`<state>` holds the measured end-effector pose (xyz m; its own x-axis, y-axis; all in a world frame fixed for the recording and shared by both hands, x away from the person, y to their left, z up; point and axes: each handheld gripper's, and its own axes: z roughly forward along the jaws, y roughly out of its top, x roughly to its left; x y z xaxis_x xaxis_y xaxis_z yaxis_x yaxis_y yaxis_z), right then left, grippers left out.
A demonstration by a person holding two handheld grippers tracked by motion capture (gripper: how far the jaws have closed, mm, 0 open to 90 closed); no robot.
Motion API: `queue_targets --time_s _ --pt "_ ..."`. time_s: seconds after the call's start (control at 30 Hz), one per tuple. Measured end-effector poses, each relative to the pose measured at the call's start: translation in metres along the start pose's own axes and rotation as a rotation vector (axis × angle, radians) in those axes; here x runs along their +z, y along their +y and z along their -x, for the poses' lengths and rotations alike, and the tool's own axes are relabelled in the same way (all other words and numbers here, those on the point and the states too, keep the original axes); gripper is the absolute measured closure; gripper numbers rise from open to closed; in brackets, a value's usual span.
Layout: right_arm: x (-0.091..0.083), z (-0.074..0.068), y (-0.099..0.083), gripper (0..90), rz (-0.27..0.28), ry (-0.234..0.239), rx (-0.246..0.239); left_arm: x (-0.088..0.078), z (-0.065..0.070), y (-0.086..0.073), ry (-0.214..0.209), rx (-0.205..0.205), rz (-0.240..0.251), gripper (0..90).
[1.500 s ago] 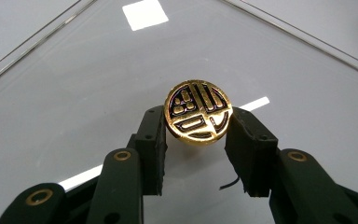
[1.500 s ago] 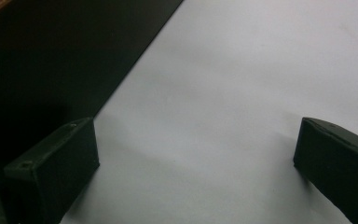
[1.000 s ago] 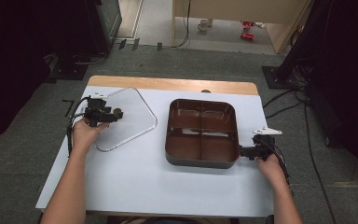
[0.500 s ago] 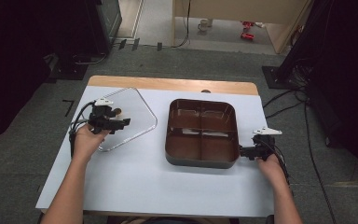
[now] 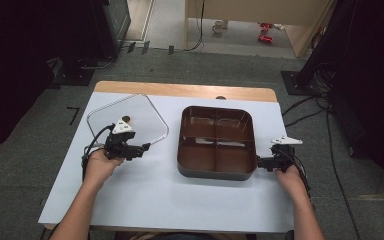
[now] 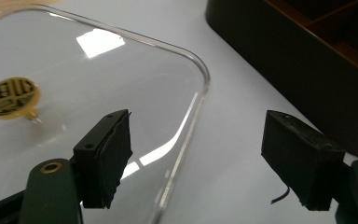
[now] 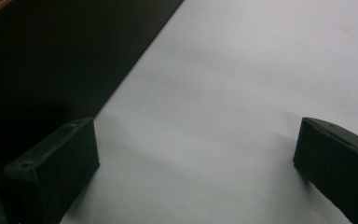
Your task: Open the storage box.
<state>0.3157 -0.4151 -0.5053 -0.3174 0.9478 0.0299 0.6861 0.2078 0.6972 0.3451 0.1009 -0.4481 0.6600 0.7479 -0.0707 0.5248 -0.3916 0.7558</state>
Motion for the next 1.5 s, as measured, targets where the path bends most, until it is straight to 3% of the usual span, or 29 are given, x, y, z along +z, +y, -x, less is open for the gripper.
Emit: queue_targets --time_s 0.17,0.3,0.57,0.67,0.8,0.87,0.97,1.23,1.5 --pt "0.000 0.000 0.000 0.0 0.000 0.000 0.000 0.008 0.024 -0.008 -0.032 0.083 -0.021 22.1" --pt "0.000 0.000 0.000 0.0 0.000 0.000 0.000 0.013 0.038 -0.012 -0.087 0.082 -0.020 21.8" --pt "0.000 0.000 0.000 0.0 0.000 0.000 0.001 0.029 0.067 -0.020 -0.127 0.171 -0.077 21.8" --pt "0.000 0.000 0.000 0.0 -0.001 0.000 0.001 0.034 0.069 -0.022 -0.141 0.165 -0.090 22.4" --pt "0.000 0.000 0.000 0.0 -0.001 0.000 0.000 0.042 0.072 -0.023 -0.112 0.168 -0.100 24.3" --pt "0.000 0.000 0.000 0.0 -0.001 0.000 0.000 0.046 0.074 -0.024 -0.124 0.165 -0.107 24.3" --pt "0.000 0.000 0.000 0.0 -0.001 0.000 0.000 0.050 0.078 -0.026 -0.109 0.198 -0.090 23.1" --pt "0.000 0.000 0.000 0.0 -0.001 0.000 0.000 0.051 0.077 -0.031 -0.124 0.200 -0.049 18.9" --pt "0.000 0.000 0.000 0.0 -0.001 0.000 0.000 0.051 0.078 -0.031 -0.122 0.202 -0.048 18.8"
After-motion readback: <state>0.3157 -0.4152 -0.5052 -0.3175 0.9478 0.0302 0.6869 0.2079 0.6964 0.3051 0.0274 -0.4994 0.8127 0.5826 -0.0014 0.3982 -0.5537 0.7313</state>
